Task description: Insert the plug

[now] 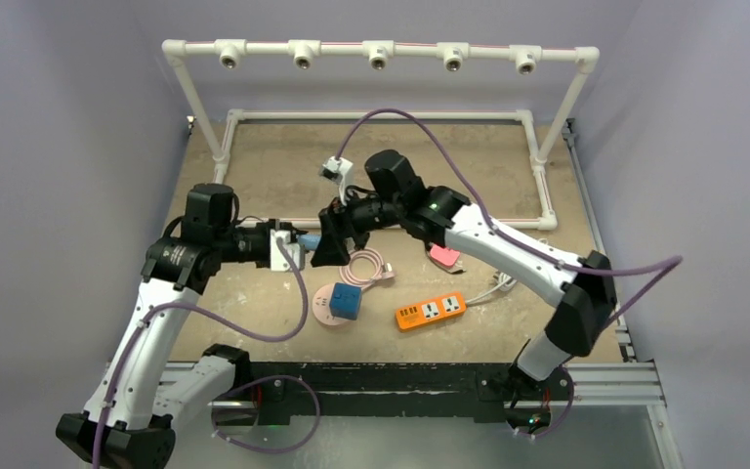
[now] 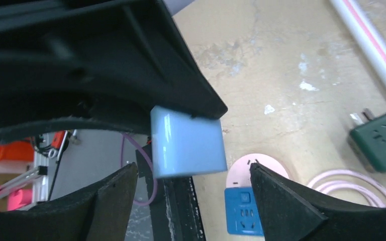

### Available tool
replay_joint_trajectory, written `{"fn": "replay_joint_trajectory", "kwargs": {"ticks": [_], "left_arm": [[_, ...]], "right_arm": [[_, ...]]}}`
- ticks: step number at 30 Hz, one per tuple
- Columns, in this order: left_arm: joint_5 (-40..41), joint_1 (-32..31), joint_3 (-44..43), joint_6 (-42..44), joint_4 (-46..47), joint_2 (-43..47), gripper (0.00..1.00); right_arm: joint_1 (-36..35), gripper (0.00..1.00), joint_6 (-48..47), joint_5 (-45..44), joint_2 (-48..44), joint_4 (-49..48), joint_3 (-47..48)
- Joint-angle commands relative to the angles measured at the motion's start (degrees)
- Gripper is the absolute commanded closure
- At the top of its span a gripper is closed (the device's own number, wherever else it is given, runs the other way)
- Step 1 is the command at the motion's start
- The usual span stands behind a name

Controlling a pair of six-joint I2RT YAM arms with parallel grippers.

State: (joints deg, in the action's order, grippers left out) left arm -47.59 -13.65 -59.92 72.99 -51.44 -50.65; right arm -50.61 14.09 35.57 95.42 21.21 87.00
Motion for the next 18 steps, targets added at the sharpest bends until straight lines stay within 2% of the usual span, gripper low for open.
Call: {"fn": "replay_joint_trajectory", "kwargs": {"ticks": [1,5,9,18], "left_arm": [[-10.30,-0.15,-4.95,-23.87,0.98,-2.77,1.00],[-18.26,-0.14,-6.05,-32.09,-0.80,-5.11,1.00],[-22.97,-0.14,-7.15,-36.12,-1.41,-7.31,1.00],[-24.58,-0.14,-8.37,-38.25,-0.60,-7.97,1.00]], "right_arm": [[0.58,0.13,-3.32,-6.51,-10.27,-1.69,-2.81],[0.60,0.12,-7.87,-7.07,-16.10,-2.36,-5.97],[0.60,0.16,-9.66,-6.68,-18.92,-4.64,-6.76],[0.51,0.31,-9.21,-4.38,-15.23,-5.08,-3.92]]}}
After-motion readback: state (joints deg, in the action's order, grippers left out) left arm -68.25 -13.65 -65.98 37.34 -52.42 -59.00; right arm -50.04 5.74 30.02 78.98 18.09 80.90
